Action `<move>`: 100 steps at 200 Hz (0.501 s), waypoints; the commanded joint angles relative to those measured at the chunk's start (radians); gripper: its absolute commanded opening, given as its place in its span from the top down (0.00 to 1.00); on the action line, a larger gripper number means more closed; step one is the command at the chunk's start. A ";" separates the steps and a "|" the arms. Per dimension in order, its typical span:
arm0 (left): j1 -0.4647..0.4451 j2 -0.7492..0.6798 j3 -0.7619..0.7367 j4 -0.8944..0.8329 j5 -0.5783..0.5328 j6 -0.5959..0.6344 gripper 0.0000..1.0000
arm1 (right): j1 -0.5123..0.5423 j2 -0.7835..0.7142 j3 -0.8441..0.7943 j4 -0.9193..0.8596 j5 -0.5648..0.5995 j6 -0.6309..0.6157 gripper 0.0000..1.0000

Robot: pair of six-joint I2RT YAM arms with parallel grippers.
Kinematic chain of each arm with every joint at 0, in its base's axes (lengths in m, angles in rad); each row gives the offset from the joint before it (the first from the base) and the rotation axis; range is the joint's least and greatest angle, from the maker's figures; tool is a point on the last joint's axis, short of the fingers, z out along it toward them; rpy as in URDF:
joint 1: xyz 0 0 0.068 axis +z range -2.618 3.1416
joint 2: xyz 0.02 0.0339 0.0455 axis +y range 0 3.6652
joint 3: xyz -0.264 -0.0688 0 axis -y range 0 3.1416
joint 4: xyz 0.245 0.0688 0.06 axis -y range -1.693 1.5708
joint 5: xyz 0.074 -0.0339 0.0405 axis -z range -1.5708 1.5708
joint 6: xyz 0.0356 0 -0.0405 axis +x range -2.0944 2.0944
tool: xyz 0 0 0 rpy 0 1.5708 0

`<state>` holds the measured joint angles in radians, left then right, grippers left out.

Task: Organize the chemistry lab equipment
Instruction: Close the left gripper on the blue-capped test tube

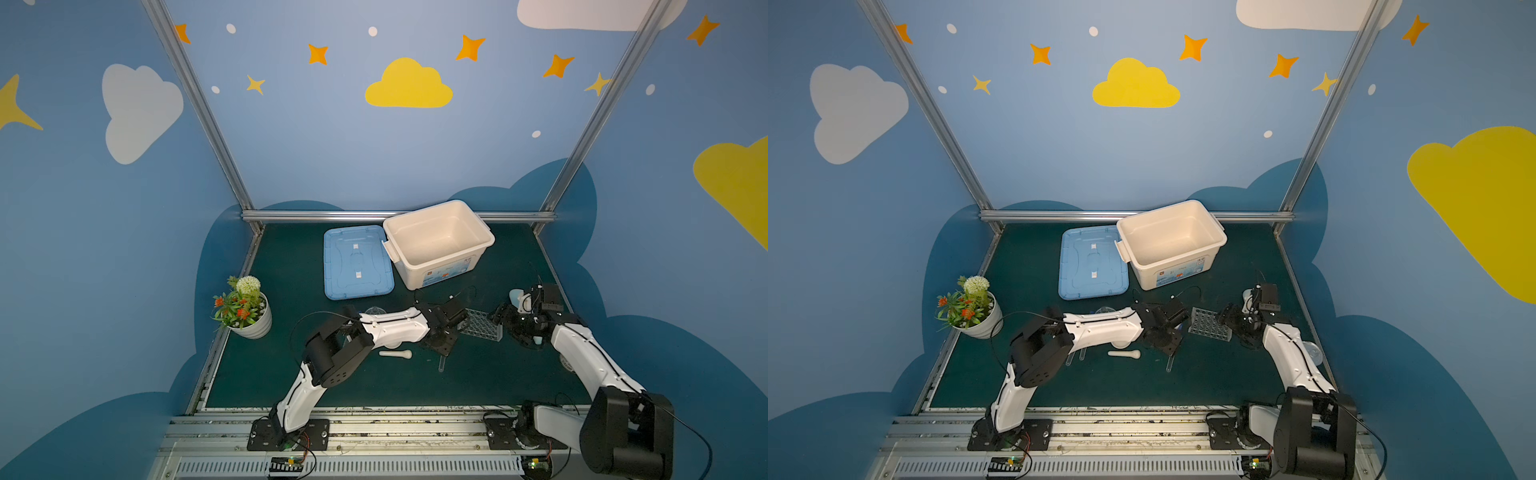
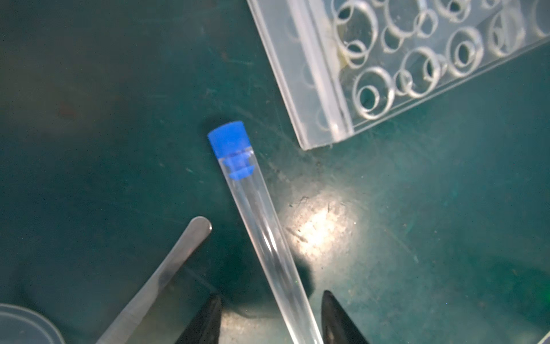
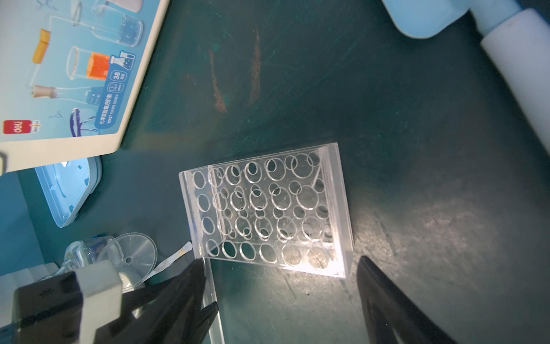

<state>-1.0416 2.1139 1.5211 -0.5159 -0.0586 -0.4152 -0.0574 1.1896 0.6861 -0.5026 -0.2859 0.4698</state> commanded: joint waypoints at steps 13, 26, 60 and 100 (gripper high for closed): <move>-0.011 0.035 0.017 -0.067 -0.020 0.035 0.55 | 0.001 0.002 0.001 -0.021 0.016 -0.011 0.20; -0.016 0.040 0.016 -0.073 -0.024 0.044 0.56 | 0.002 0.008 0.003 -0.018 0.018 -0.013 0.20; -0.020 0.048 0.015 -0.086 -0.014 0.050 0.62 | 0.000 0.025 0.010 -0.015 0.019 -0.014 0.20; -0.020 0.050 0.009 -0.085 0.015 0.061 0.72 | 0.000 0.018 0.012 -0.015 0.012 -0.022 0.19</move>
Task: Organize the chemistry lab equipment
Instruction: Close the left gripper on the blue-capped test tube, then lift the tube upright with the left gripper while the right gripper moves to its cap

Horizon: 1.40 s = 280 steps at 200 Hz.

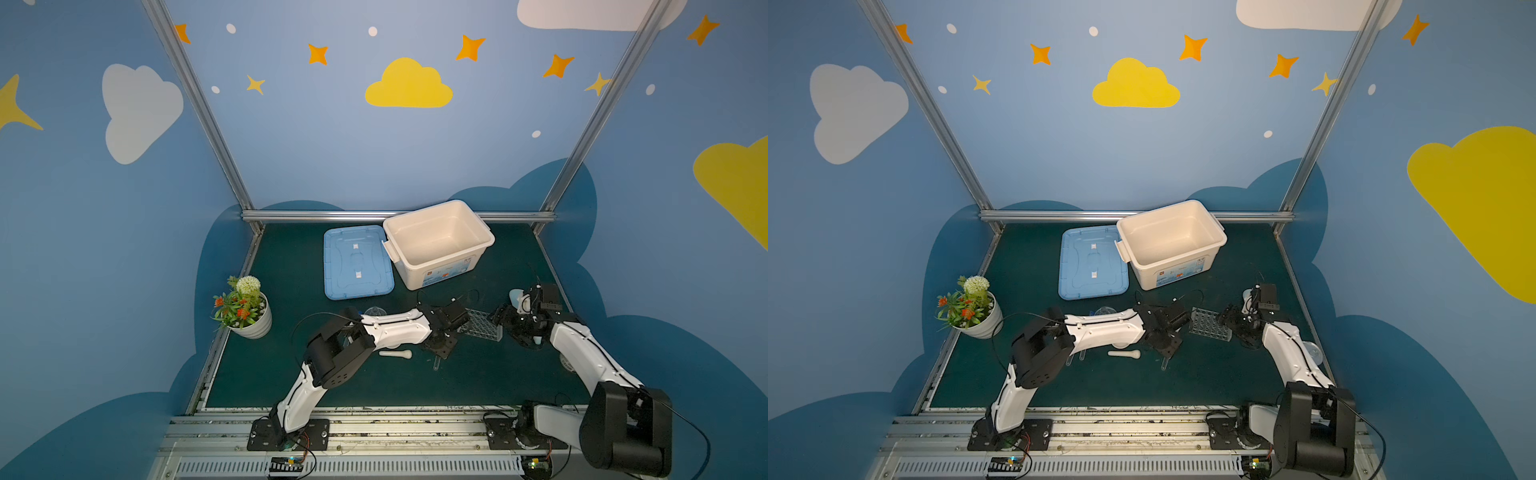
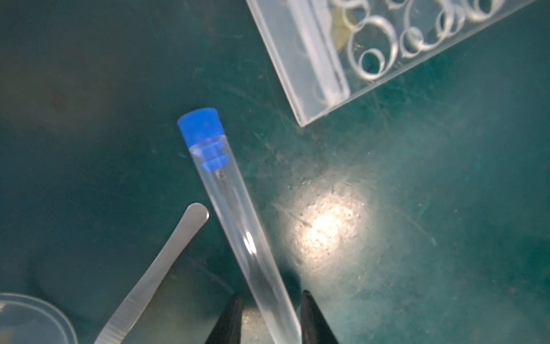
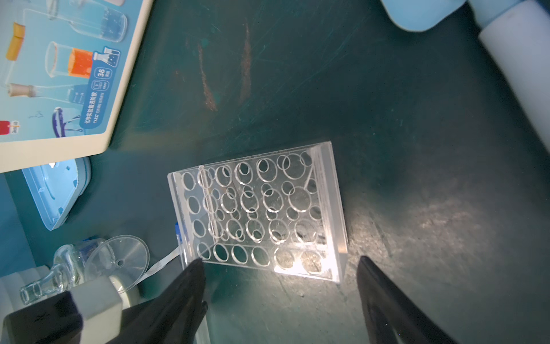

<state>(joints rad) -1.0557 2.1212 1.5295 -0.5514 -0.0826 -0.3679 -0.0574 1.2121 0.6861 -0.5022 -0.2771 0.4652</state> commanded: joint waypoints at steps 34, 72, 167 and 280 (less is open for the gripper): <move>-0.006 0.045 0.002 -0.048 0.045 0.009 0.79 | 0.001 -0.026 0.009 -0.016 0.003 -0.027 0.18; 0.002 0.041 -0.002 -0.033 0.068 0.005 0.85 | -0.001 -0.035 0.010 -0.024 0.000 -0.035 0.18; 0.034 -0.038 -0.051 0.015 0.082 -0.017 0.90 | 0.003 -0.087 -0.008 0.039 -0.134 -0.048 0.19; 0.059 -0.222 -0.061 0.049 0.007 0.041 0.90 | 0.063 -0.074 -0.025 0.136 -0.381 -0.006 0.29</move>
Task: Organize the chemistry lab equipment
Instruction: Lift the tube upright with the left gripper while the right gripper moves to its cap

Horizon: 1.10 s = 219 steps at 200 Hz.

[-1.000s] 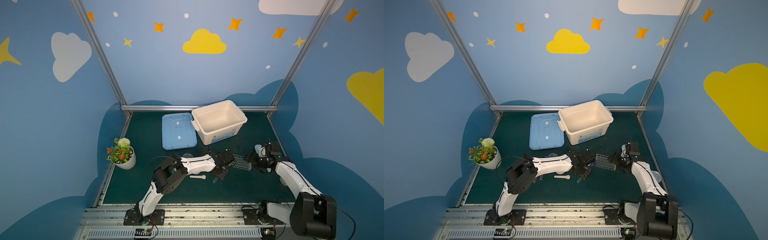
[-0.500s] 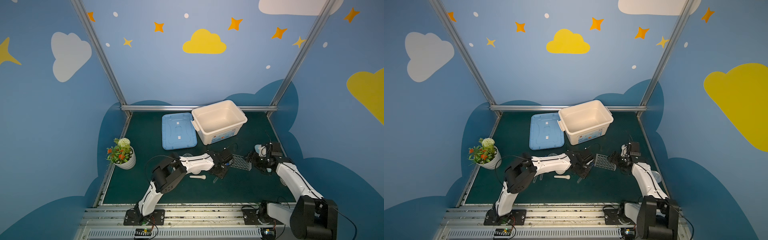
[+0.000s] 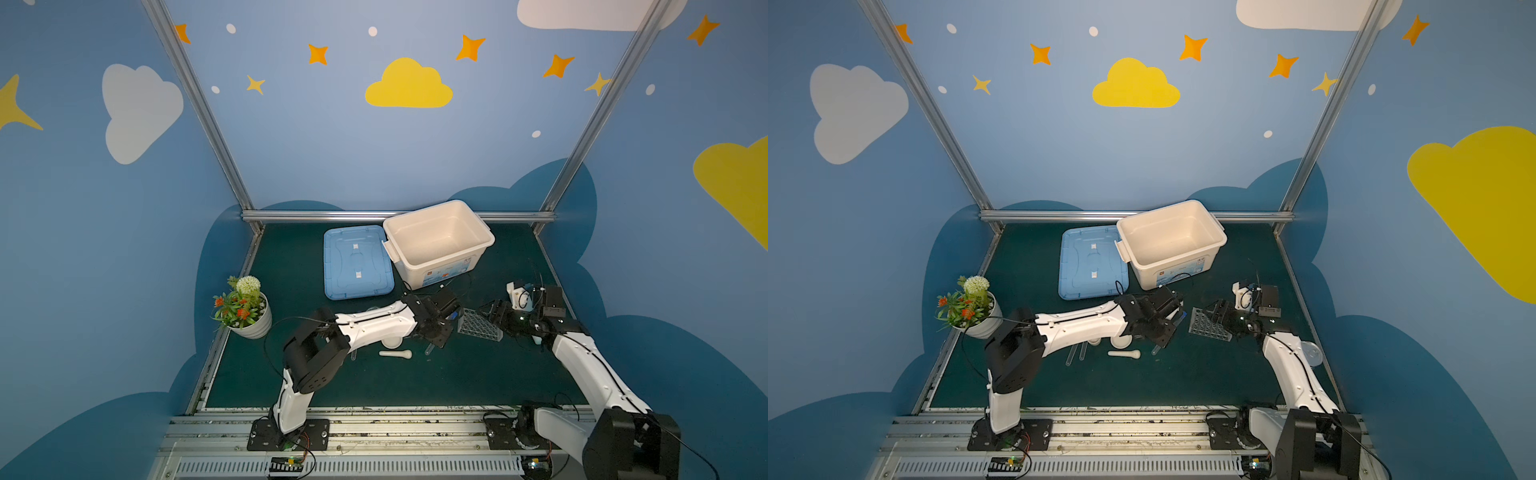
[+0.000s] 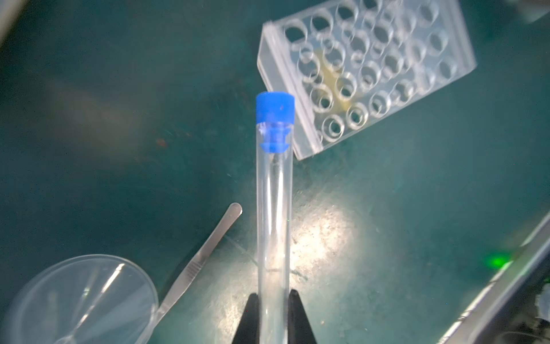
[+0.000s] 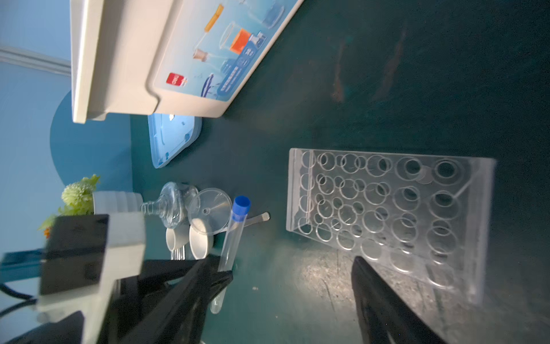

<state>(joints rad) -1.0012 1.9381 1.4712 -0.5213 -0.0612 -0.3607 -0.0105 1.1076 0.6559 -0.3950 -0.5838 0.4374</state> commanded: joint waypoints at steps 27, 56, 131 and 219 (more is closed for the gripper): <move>0.005 -0.050 -0.002 0.035 -0.001 0.040 0.91 | 0.046 0.074 0.011 0.059 -0.124 0.042 0.31; 0.002 -0.050 -0.002 0.057 0.023 0.042 0.91 | 0.070 0.129 0.011 0.096 -0.144 0.072 0.37; 0.001 -0.031 0.017 0.078 0.069 0.045 0.92 | 0.093 0.158 0.011 0.213 -0.186 0.156 0.40; -0.020 -0.034 0.001 0.112 0.100 0.052 0.93 | 0.099 0.188 0.011 0.263 -0.197 0.188 0.56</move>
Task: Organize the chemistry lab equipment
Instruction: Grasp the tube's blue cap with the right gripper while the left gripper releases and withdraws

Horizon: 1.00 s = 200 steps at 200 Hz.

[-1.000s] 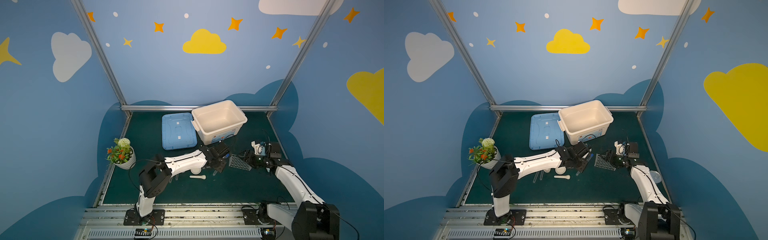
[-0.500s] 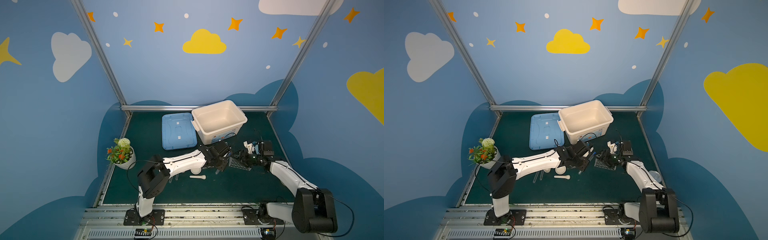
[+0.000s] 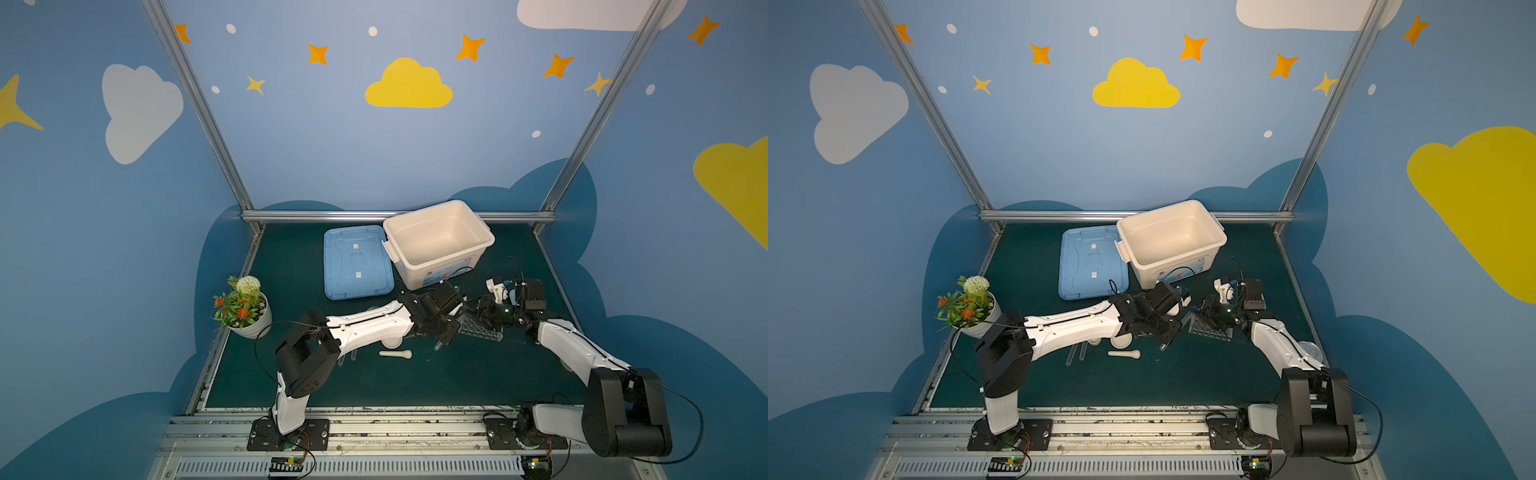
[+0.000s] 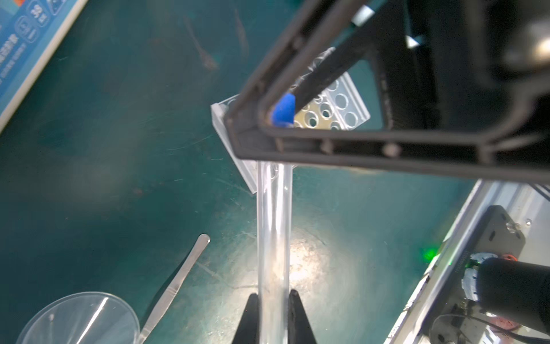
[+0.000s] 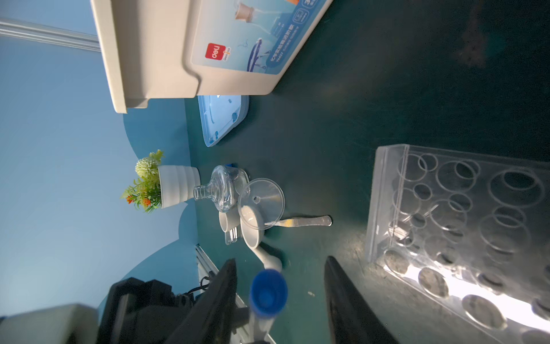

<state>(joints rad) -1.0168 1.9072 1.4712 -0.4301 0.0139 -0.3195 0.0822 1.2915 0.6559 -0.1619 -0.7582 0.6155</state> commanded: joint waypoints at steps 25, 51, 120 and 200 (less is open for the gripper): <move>-0.005 0.003 -0.005 0.025 0.024 0.007 0.93 | 0.008 0.006 0.011 0.038 -0.043 0.015 0.61; -0.005 0.005 -0.009 0.036 0.031 0.004 0.93 | 0.012 0.008 0.010 0.036 -0.043 0.015 0.66; -0.005 0.014 -0.008 0.038 0.023 0.008 0.93 | 0.014 -0.006 0.005 0.020 -0.038 0.012 0.81; -0.003 -0.003 -0.023 0.041 -0.022 -0.012 0.60 | 0.010 -0.044 0.011 -0.030 0.028 -0.025 0.91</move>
<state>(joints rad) -1.0218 1.9186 1.4700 -0.3943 0.0227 -0.3229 0.0891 1.2888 0.6559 -0.1516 -0.7708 0.6231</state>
